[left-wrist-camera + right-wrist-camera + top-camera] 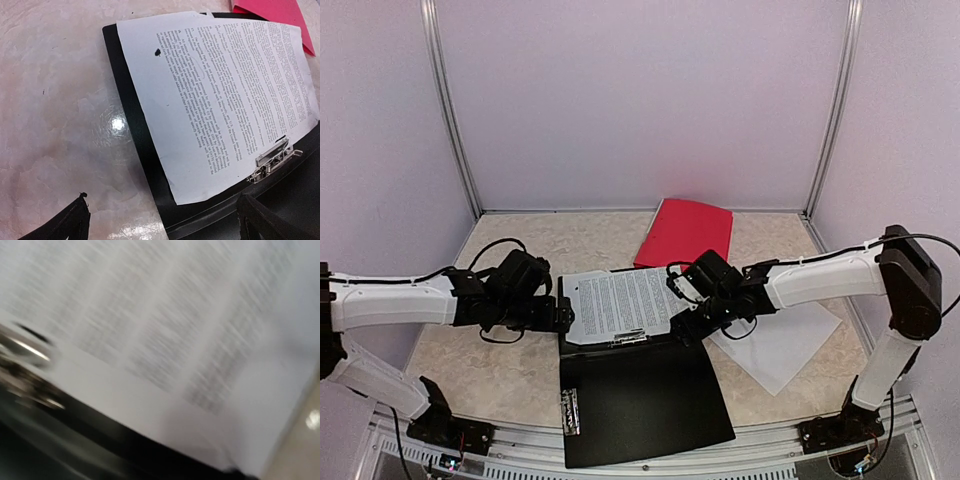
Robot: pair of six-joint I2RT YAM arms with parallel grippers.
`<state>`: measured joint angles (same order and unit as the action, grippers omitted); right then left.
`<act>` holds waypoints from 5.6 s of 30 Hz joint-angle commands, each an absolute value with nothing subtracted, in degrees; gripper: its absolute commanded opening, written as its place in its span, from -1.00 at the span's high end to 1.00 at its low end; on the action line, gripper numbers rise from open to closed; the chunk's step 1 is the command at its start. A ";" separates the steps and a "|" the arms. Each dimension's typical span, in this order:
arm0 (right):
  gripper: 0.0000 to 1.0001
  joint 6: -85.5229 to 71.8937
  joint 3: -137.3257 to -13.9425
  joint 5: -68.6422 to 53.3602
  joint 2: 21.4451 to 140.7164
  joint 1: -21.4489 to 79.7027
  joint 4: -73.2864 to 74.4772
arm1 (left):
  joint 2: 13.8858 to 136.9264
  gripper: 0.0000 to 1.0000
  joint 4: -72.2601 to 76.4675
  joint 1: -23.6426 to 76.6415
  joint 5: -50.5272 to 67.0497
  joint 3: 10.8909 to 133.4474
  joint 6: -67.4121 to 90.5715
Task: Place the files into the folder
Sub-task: Rotate the folder with some files at the center of the board.
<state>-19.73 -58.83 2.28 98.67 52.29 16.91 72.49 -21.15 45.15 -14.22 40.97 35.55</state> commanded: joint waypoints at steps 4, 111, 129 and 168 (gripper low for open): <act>-0.45 -22.40 -53.73 2.46 96.40 49.85 21.28 | 84.55 -0.98 -22.68 41.93 -7.16 44.28 39.99; -0.12 -56.51 -25.15 0.14 83.41 46.24 -10.62 | 73.54 -0.98 -19.02 46.93 -5.10 42.17 36.30; 0.76 -58.97 -25.39 4.18 81.51 46.23 -12.53 | 74.15 -0.98 -20.30 46.93 -6.43 42.66 35.86; 0.95 6.85 -88.25 3.60 114.38 32.09 34.64 | 72.53 -0.97 -10.94 47.93 7.60 39.30 18.02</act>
